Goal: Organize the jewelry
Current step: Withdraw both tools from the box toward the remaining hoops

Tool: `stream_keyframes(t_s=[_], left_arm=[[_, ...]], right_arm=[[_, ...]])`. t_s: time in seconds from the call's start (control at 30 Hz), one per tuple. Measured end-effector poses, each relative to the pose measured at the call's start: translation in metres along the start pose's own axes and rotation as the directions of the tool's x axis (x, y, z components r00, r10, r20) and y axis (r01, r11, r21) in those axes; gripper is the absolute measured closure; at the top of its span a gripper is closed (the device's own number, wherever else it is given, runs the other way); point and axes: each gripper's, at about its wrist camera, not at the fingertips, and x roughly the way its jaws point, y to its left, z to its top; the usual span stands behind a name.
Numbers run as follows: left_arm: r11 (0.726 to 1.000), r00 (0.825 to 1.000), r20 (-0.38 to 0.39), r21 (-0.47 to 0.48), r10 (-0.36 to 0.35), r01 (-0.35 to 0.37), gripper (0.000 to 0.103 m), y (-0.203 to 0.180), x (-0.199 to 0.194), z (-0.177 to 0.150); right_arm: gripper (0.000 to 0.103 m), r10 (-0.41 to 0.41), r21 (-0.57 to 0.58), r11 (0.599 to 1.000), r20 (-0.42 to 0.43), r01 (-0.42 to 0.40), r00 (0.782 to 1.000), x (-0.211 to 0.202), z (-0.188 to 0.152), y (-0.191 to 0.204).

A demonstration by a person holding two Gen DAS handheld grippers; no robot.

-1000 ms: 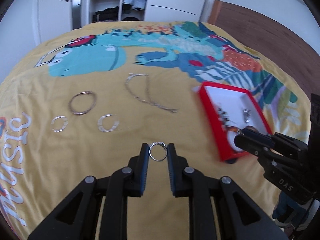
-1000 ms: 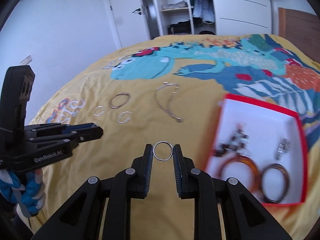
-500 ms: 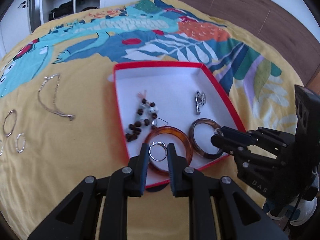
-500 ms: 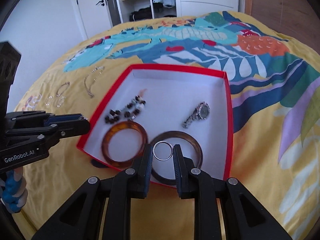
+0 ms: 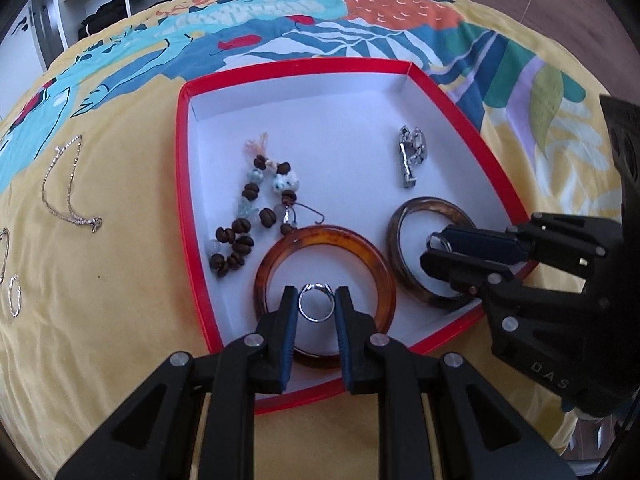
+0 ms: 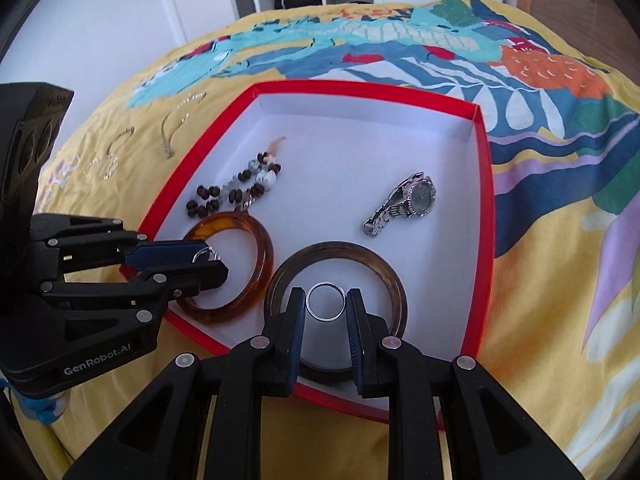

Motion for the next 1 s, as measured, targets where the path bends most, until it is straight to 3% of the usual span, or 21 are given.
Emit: stream_keyframes(t_s=[0.33,0.53,0.77,1.0], left_arm=[[0.999,1.000,0.015,-0.025,-0.028,0.028,0.084,0.003,-0.012,-0.002],[1.000,0.998,0.066,-0.010,-0.024,0.025,0.077,-0.006,-0.041,-0.003],[1.000,0.991,0.133,-0.011,0.009,-0.007,0.072,-0.009,-0.088,-0.005],[0.994,0.976,0.194,-0.053,0.104,-0.095,0.069,-0.006,-0.147,-0.028]], right_arm=[[0.080,-0.031,-0.023,0.999,-0.020,0.031,0.999,-0.010,-0.002,0.000],[0.080,-0.046,0.016,0.999,0.011,0.045,0.999,-0.036,-0.011,-0.003],[0.079,-0.060,0.063,0.996,0.056,0.057,0.997,-0.074,-0.020,0.002],[0.073,-0.067,0.108,0.993,0.128,0.053,0.990,-0.121,-0.030,0.019]])
